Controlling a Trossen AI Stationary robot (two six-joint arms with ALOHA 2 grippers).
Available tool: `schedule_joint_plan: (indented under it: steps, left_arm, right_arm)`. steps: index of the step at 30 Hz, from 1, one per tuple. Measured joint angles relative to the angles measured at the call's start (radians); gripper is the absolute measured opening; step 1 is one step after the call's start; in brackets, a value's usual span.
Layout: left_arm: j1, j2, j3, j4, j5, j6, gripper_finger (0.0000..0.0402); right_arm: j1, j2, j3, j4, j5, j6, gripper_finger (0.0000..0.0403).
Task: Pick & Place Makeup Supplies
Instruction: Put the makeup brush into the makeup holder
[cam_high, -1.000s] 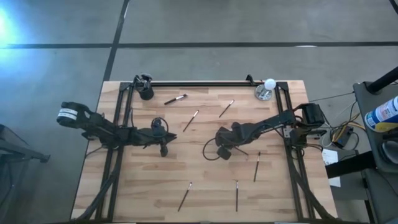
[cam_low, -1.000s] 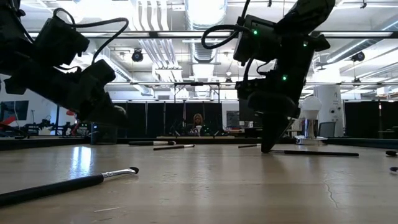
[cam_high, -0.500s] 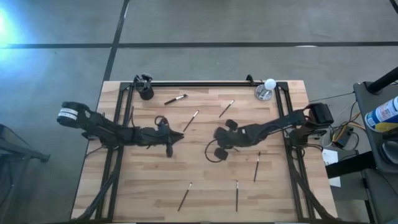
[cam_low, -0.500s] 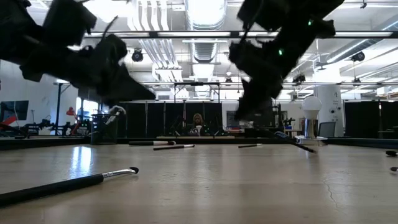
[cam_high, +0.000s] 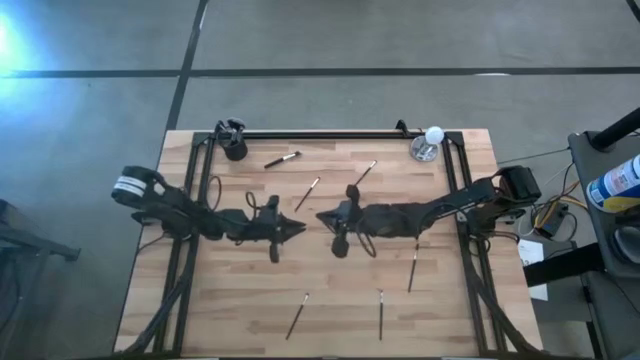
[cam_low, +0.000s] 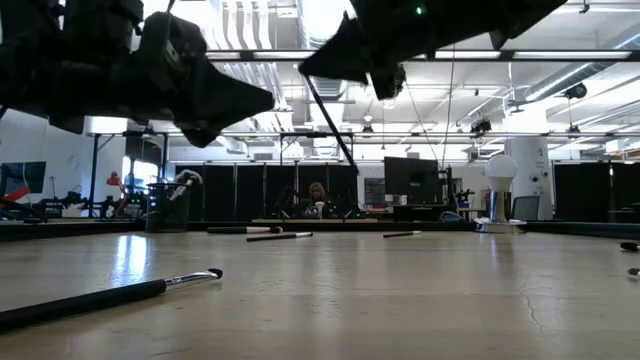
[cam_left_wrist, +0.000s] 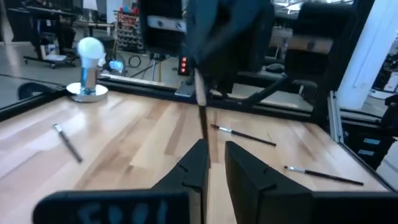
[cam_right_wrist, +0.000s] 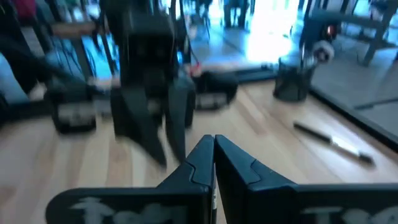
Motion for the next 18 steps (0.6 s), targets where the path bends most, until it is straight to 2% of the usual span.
schedule_joint_plan:
  steps: [7,13,18]
  left_arm:
    - [-0.010,0.034,0.096,-0.006,0.024,0.033,0.0084]
    - [-0.010,0.014,0.121,-0.019,-0.010,0.055,0.0126]
    - [-0.010,0.003,0.137,-0.019,-0.005,0.056,0.0135]
  right_arm:
    - [0.022,0.000,-0.004,0.113,-0.008,-0.033,0.0008]
    - [0.051,0.000,-0.008,0.195,-0.006,-0.074,0.0008]
    - [0.063,0.000,-0.009,0.240,-0.007,-0.093,0.0008]
